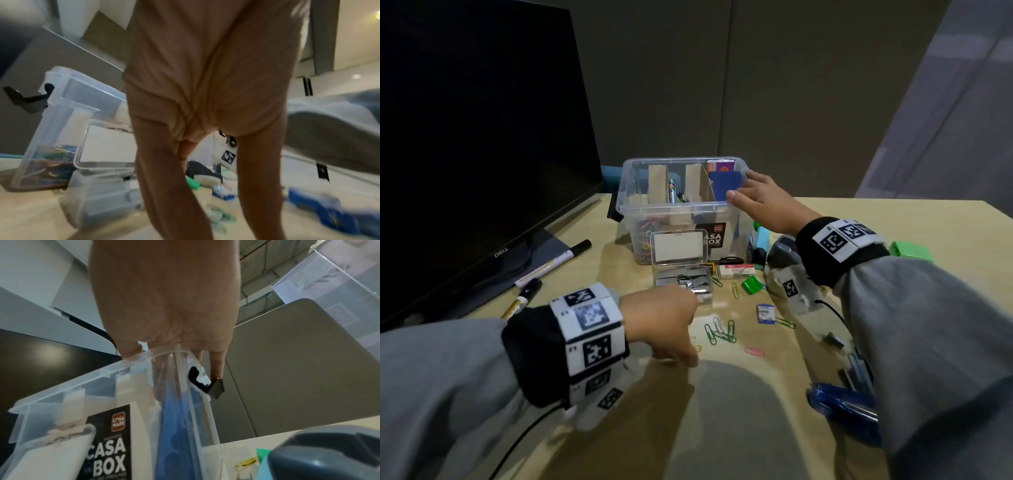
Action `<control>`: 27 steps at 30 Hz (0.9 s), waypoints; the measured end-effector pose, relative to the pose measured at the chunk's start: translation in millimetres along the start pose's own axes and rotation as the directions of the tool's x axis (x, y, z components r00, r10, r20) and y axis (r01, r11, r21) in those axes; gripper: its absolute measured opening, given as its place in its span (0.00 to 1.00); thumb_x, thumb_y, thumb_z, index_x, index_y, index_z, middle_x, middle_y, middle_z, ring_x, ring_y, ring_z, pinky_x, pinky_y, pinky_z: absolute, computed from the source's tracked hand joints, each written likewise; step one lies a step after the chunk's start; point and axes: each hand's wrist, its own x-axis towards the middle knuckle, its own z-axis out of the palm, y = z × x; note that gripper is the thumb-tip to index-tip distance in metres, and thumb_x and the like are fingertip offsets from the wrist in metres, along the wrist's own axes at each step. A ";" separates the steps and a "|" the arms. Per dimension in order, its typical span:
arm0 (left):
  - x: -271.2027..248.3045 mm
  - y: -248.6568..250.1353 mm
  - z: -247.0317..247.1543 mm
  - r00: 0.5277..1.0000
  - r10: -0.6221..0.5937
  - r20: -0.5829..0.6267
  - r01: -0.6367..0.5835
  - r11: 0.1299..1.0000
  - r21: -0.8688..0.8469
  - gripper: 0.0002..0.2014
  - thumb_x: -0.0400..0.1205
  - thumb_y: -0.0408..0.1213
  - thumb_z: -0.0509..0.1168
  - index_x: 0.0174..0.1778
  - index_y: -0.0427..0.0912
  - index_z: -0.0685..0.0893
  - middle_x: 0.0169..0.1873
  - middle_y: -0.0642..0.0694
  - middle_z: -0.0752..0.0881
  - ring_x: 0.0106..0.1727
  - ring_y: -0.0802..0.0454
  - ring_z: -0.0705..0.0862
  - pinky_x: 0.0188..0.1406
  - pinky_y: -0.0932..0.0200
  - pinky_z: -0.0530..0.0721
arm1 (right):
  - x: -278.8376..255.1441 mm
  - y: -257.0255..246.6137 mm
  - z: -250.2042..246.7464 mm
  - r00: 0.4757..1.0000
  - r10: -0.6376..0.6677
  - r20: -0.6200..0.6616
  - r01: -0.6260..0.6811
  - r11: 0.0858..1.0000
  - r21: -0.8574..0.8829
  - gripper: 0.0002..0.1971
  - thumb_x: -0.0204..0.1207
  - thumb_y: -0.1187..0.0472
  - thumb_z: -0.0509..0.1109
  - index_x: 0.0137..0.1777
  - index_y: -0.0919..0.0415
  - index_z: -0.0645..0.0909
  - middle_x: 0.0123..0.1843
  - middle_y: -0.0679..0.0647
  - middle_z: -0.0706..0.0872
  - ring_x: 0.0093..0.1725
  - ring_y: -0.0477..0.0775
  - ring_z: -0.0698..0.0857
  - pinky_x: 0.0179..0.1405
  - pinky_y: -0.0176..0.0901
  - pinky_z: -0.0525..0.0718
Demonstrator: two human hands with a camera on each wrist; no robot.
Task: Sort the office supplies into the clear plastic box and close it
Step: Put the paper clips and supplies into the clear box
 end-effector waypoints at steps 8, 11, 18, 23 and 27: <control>19.8 6.0 5.4 0.999 -0.002 0.038 0.003 0.999 -0.038 0.18 0.74 0.31 0.77 0.57 0.33 0.82 0.45 0.41 0.91 0.42 0.47 0.90 0.29 0.62 0.79 | 4.7 4.4 3.3 1.000 0.000 -0.005 0.000 1.000 -0.005 0.26 0.88 0.43 0.47 0.68 0.55 0.82 0.80 0.54 0.71 0.85 0.55 0.49 0.80 0.56 0.53; 27.0 9.9 4.0 1.000 0.000 0.009 0.001 0.996 -0.086 0.17 0.75 0.29 0.75 0.58 0.35 0.80 0.46 0.40 0.91 0.46 0.44 0.91 0.39 0.56 0.84 | 5.3 4.7 3.6 1.000 -0.004 -0.006 0.004 1.000 -0.010 0.27 0.88 0.43 0.47 0.68 0.55 0.82 0.80 0.54 0.71 0.85 0.55 0.49 0.80 0.56 0.53; 39.0 24.7 3.8 0.986 0.083 -0.142 -0.092 0.994 -0.059 0.13 0.77 0.27 0.72 0.56 0.39 0.82 0.44 0.46 0.79 0.46 0.49 0.79 0.40 0.59 0.75 | 6.3 4.2 4.9 1.000 0.004 -0.016 -0.004 1.000 -0.004 0.27 0.88 0.43 0.48 0.68 0.56 0.82 0.80 0.54 0.71 0.85 0.54 0.49 0.80 0.56 0.54; 39.8 32.5 4.9 0.980 0.025 -0.196 -0.042 0.996 -0.082 0.16 0.84 0.46 0.66 0.52 0.33 0.84 0.42 0.41 0.85 0.42 0.47 0.82 0.33 0.59 0.78 | 5.1 3.4 4.3 1.000 0.005 -0.016 -0.005 1.000 -0.003 0.26 0.88 0.43 0.47 0.68 0.55 0.82 0.80 0.55 0.71 0.86 0.55 0.49 0.80 0.56 0.54; 36.8 44.0 9.3 0.988 0.028 -0.150 -0.036 0.998 -0.048 0.28 0.81 0.62 0.63 0.55 0.36 0.82 0.47 0.44 0.83 0.44 0.50 0.82 0.34 0.61 0.76 | 4.2 1.4 3.1 1.000 0.009 -0.015 -0.009 1.000 -0.004 0.26 0.88 0.44 0.47 0.70 0.54 0.81 0.81 0.54 0.69 0.86 0.55 0.48 0.80 0.56 0.53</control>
